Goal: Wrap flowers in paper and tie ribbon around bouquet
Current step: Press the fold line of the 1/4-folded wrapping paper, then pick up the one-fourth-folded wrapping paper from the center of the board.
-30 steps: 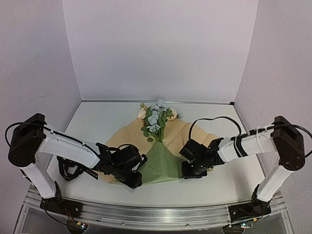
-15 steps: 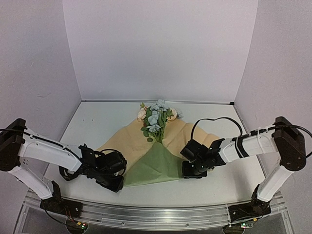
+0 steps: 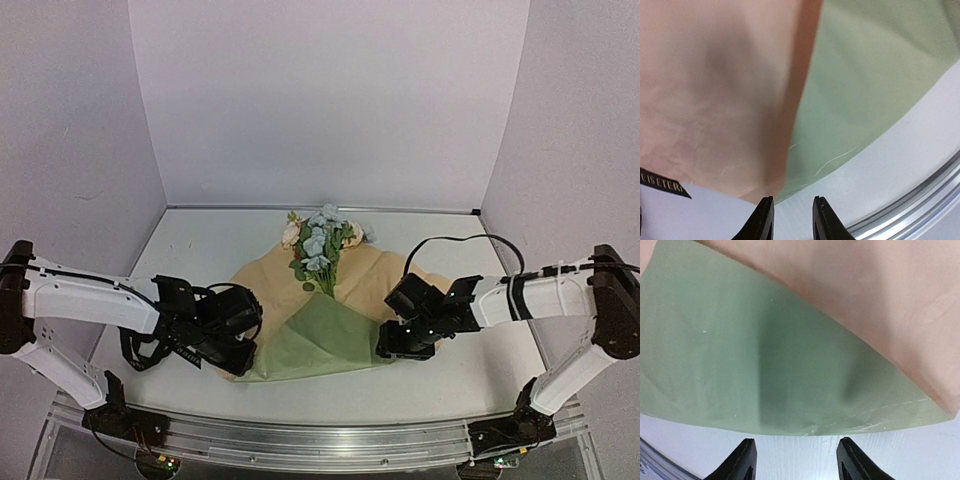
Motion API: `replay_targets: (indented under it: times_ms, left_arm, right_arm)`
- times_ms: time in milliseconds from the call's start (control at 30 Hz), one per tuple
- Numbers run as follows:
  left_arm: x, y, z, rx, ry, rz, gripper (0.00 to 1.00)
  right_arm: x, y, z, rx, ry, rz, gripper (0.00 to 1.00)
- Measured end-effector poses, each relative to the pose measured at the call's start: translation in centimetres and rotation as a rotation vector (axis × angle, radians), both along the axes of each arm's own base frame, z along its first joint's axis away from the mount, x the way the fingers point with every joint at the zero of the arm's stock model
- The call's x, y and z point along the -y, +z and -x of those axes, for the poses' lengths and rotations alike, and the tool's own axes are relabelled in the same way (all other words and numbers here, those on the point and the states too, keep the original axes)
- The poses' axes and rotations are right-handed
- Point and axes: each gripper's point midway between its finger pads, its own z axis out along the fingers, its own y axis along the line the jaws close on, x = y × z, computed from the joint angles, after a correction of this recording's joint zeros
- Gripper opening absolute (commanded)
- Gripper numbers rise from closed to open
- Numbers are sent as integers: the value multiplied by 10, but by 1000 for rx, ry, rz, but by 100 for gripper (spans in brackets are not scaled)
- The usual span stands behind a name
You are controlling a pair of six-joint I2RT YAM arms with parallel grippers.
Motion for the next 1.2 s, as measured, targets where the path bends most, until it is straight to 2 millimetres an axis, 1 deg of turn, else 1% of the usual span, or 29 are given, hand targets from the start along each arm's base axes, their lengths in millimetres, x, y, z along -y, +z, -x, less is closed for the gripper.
replay_targets:
  times_ms: [67,133,200,267,333,400,500,567,700,800,933,1067,1200]
  left_arm:
    - [21,22,-10,41,-37,53,29]
    - [41,40,-18,75,-75,100,28]
    - [68,53,-27,101,-130,137,27]
    - [93,58,-36,118,-181,160,26]
    - [118,56,-43,128,-235,170,25]
    - [143,49,-49,128,-288,176,24]
    - [176,30,-54,116,-359,191,24]
    - [191,17,-54,101,-400,195,24]
    - [204,-2,-50,69,-459,197,23]
    - [210,-9,-46,53,-491,206,23]
    - [215,-12,-41,41,-529,224,24]
    - [220,-10,-38,42,-561,245,26]
    - [223,-9,-35,58,-591,249,26]
  right_arm:
    - [5,13,-2,12,-15,-35,59]
    - [15,22,-5,22,-41,-61,59]
    - [29,24,-4,18,-68,-75,59]
    - [45,21,-1,2,-101,-73,60]
    - [59,14,3,-19,-128,-65,61]
    - [72,5,10,-42,-147,-51,64]
    - [88,-6,21,-73,-170,-37,68]
    - [94,-9,25,-77,-178,-37,70]
    - [99,-9,28,-74,-189,-45,73]
    - [98,-11,26,-69,-200,-58,73]
    - [94,-14,24,-71,-222,-82,71]
    - [91,-20,20,-77,-247,-97,70]
    - [87,-20,15,-66,-263,-119,69]
